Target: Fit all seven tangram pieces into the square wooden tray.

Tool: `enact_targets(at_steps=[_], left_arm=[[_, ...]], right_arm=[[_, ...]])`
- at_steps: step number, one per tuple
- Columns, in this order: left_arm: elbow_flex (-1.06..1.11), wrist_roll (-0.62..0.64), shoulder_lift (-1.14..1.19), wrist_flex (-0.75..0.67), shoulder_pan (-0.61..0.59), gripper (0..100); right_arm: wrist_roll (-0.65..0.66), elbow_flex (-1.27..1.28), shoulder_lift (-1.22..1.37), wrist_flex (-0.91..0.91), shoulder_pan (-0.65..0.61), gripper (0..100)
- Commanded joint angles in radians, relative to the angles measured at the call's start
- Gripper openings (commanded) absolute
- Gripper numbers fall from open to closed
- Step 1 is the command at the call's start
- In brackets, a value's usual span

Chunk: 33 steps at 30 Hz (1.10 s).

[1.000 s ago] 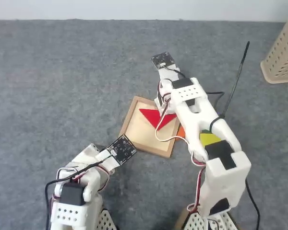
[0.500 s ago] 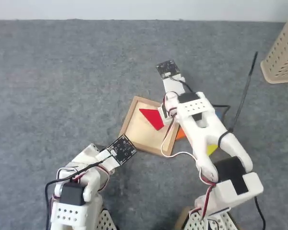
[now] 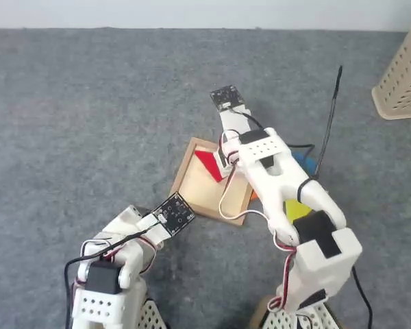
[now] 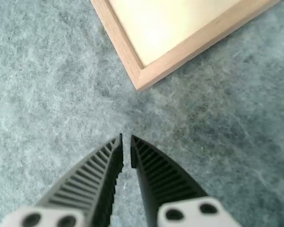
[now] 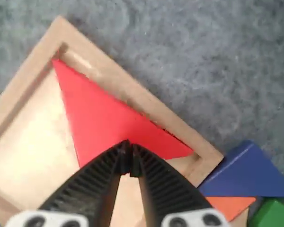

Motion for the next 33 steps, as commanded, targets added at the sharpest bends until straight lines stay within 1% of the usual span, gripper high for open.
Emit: enact_targets(at_steps=[1,6,10,12,15,17,19,23,30,33], left_arm=[[-0.01,-0.012,-0.017,0.005,-0.003,3],[-0.01,-0.012,-0.017,0.005,-0.003,3],[-0.01,-0.012,-0.017,0.005,-0.003,3],[-0.01,-0.012,-0.017,0.005,-0.003,3],[-0.01,-0.012,-0.017,0.005,-0.003,3],[-0.01,-0.012,-0.017,0.005,-0.003,3],[-0.01,-0.012,-0.017,0.002,-0.003,3],[-0.01,-0.014,-0.017,0.003,-0.003,3],[-0.01,-0.014,-0.017,0.005,-0.003,3],[-0.01,-0.014,-0.017,0.005,-0.003,3]], right_arm=[[-0.02,-0.066,-0.008,0.012,0.024,2.8],[-0.029,-0.068,-0.022,0.024,0.059,2.8],[-0.063,-0.101,-0.139,0.162,0.062,2.9],[-0.095,-0.092,-0.24,0.219,0.09,5.8],[-0.074,-0.017,-0.367,0.277,0.131,13.9],[-0.041,0.069,-0.414,0.274,0.127,17.4],[-0.028,0.161,-0.423,0.237,0.094,18.4],[-0.098,0.301,-0.423,0.157,0.044,18.4],[-0.114,0.341,-0.421,0.099,0.031,18.7],[-0.114,0.339,-0.389,0.099,-0.01,18.7]])
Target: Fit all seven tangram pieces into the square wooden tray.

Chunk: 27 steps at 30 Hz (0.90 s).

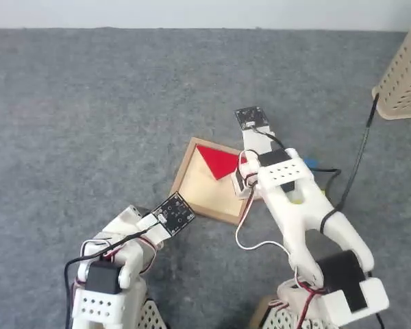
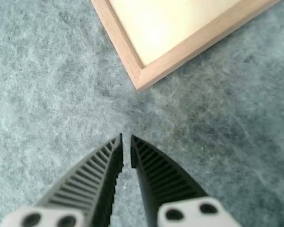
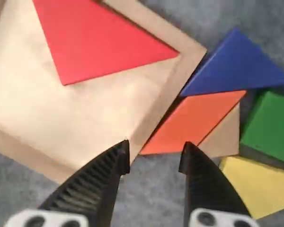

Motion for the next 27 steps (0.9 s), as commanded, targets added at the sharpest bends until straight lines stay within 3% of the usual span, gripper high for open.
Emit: enact_targets(at_steps=[1,9,13,15,20,27], left_arm=[[-0.01,-0.014,-0.017,0.005,-0.003,3],[-0.01,-0.014,-0.017,0.005,-0.003,3],[-0.01,-0.014,-0.017,0.005,-0.003,3],[-0.01,-0.014,-0.017,0.005,-0.003,3],[-0.01,-0.014,-0.017,0.005,-0.003,3],[-0.01,-0.014,-0.017,0.005,-0.003,3]], right_arm=[[-0.012,-0.008,-0.01,-0.022,-0.061,18.7],[-0.012,-0.037,0.168,-0.064,-0.035,17.5],[-0.008,-0.071,0.188,-0.022,0.048,7.2],[0.057,-0.078,0.191,-0.016,0.093,3.7],[0.169,-0.081,0.191,-0.021,0.151,3.5],[0.158,-0.143,0.16,0.015,0.142,3.5]])
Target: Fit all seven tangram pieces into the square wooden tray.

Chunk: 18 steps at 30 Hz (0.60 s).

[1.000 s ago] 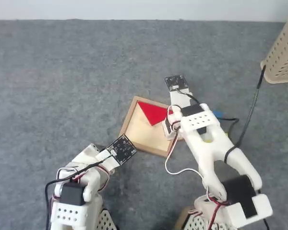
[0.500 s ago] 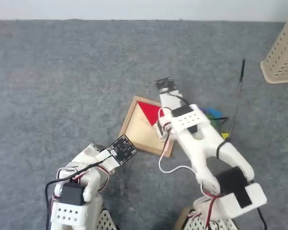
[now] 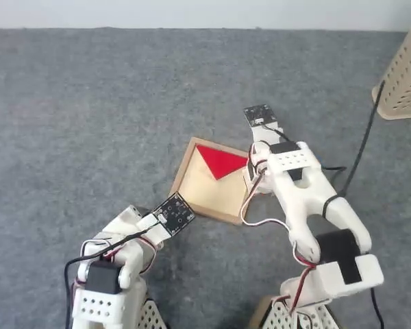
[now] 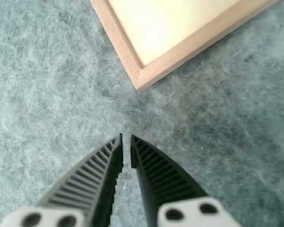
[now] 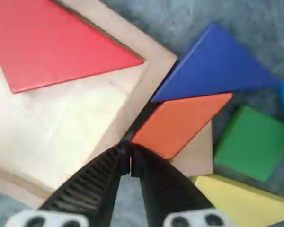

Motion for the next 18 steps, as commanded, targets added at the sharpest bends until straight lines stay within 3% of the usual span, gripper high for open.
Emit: enact_targets(at_steps=[1,5,9,18], left_arm=[[-0.01,-0.011,-0.017,0.005,-0.003,3],[-0.01,-0.011,-0.017,0.005,-0.003,3],[-0.01,-0.011,-0.017,0.005,-0.002,3],[-0.01,-0.011,-0.017,0.005,0.0,3]], right_arm=[[0.0,-0.069,-0.047,0.067,-0.001,3.5],[-0.089,-0.095,-0.166,0.151,-0.096,7.7],[-0.091,-0.028,-0.214,0.145,-0.165,17.2],[-0.095,0.11,-0.081,0.004,-0.182,17.7]])
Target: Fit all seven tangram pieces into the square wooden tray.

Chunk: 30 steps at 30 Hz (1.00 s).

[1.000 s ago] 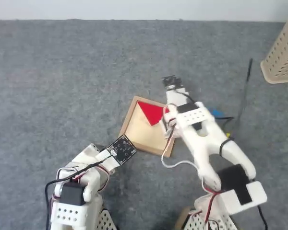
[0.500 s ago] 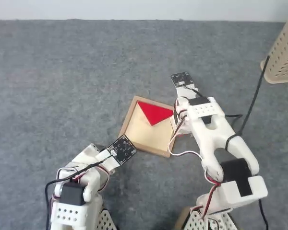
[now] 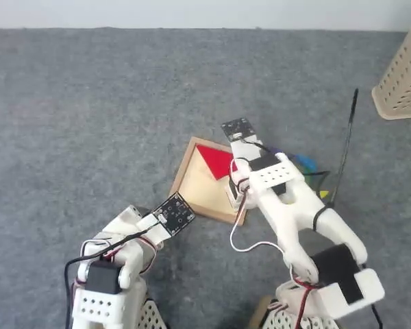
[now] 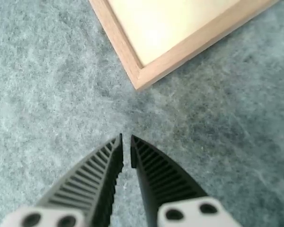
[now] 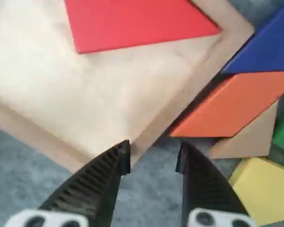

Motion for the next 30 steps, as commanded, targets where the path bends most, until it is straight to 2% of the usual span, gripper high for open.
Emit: enact_targets(at_steps=[1,5,8,11,14,20,25,30], left_arm=[[-0.01,-0.011,-0.017,0.005,-0.002,3],[-0.01,-0.011,-0.017,0.005,-0.003,3],[-0.01,-0.011,-0.017,0.005,-0.003,3],[-0.01,-0.011,-0.017,0.005,-0.003,3],[-0.01,-0.011,-0.017,0.005,-0.003,3],[-0.01,-0.011,-0.017,0.005,-0.002,3],[-0.01,-0.011,-0.017,0.005,-0.002,3],[-0.01,-0.011,-0.017,0.005,-0.002,3]], right_arm=[[-0.012,-0.006,0.053,-0.031,-0.008,17.7],[-0.012,-0.037,0.094,-0.015,-0.008,16.9],[-0.006,-0.044,0.096,-0.001,0.007,8.4],[-0.003,-0.054,0.097,-0.001,0.085,2.4],[0.028,-0.086,0.105,0.021,0.154,3.1],[0.052,-0.126,0.09,0.044,0.202,3.2],[-0.02,-0.121,-0.031,0.044,0.156,3.2],[-0.063,-0.066,-0.174,0.005,0.027,5.4]])
